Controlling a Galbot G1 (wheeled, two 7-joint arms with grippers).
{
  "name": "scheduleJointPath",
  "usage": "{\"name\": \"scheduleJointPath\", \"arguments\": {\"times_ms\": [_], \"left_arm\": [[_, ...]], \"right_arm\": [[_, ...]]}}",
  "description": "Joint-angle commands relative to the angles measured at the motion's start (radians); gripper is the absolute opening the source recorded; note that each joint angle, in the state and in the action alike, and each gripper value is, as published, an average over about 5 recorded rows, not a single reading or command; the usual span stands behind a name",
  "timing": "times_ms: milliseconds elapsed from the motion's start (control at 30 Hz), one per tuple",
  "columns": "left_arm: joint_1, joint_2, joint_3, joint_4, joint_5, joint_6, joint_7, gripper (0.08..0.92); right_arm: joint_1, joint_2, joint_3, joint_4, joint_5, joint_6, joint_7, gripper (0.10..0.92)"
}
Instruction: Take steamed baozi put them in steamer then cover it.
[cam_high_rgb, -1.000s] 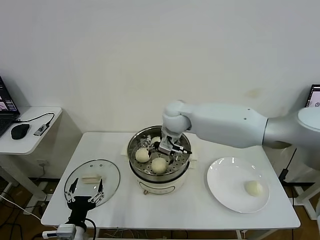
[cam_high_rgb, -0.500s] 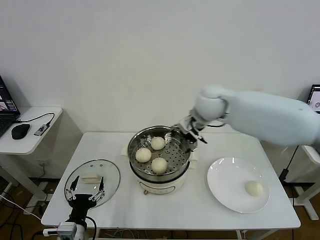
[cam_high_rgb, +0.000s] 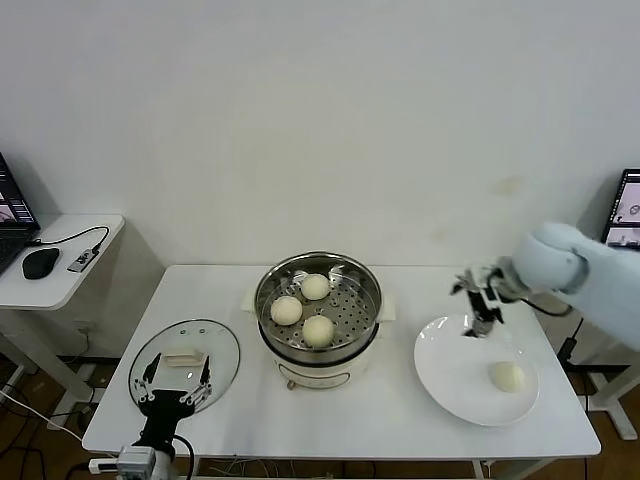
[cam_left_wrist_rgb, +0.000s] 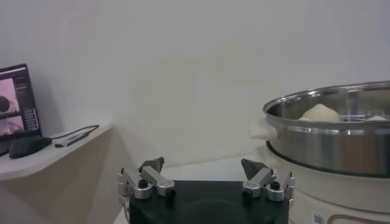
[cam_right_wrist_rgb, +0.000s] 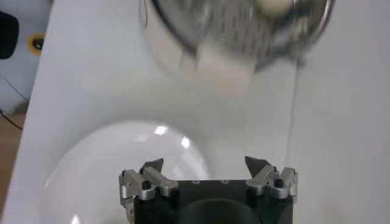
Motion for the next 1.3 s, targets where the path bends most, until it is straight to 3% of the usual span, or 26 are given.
{"name": "scheduleJointPath", "arguments": {"times_ms": [33,900,1300], "left_arm": [[0.003,-0.001,0.000,0.000,0.004,0.000,0.000,0.823],[0.009,-0.014,-0.008,0.000,0.006,0.000,0.000,0.823],[0.008,-0.013,-0.009,-0.003,0.006,0.002,0.000,0.823]], "right_arm": [[-0.444,-0.159,0.327,-0.025,-0.137,-0.046,0.018,0.823],[-0.548,0.061,0.375,-0.258,-0.209,-0.004,0.054,0.813],[-0.530,0.078,0.370,-0.271,-0.186,-0.014,0.045,0.637]]}}
